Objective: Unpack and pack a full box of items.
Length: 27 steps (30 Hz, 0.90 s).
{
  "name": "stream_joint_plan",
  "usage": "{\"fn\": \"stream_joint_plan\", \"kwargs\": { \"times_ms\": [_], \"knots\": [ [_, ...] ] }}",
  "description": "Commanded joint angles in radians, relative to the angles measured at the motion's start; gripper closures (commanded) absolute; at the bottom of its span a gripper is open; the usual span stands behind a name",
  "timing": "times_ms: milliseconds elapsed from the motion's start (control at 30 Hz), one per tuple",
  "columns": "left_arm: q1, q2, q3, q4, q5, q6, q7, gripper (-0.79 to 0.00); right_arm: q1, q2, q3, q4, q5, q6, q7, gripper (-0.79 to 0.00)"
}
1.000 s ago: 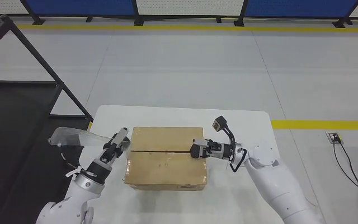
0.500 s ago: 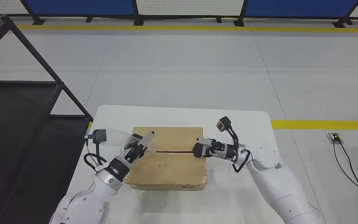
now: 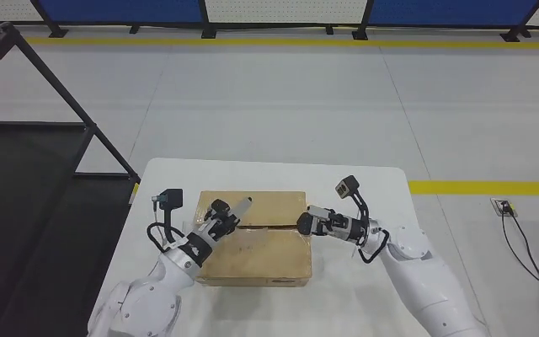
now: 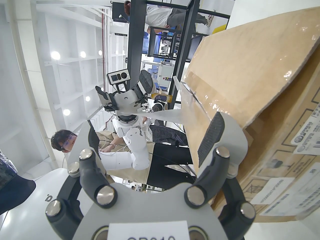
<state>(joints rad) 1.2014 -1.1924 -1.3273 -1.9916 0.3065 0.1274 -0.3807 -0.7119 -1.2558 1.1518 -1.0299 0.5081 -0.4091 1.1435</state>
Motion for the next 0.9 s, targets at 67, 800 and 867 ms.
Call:
{"fn": "stream_joint_plan", "kwargs": {
  "times_ms": [67,800,867],
  "knots": [
    [-0.014,-0.004,0.015,0.014,-0.002,0.010,0.009,-0.785,-0.010,0.005,0.015,-0.011,0.001,-0.008,-0.003,-0.785],
    [0.282,0.013,-0.540,-0.068,-0.394,-0.192,0.033,-0.785,-0.194,0.031,0.064,-0.351,-0.411,-0.277,-0.318,-0.785],
    [0.331,0.014,-0.583,-0.044,-0.426,-0.234,0.007,-0.785,-0.194,0.031,0.064,-0.351,-0.411,-0.277,-0.318,-0.785]
  ]
}}
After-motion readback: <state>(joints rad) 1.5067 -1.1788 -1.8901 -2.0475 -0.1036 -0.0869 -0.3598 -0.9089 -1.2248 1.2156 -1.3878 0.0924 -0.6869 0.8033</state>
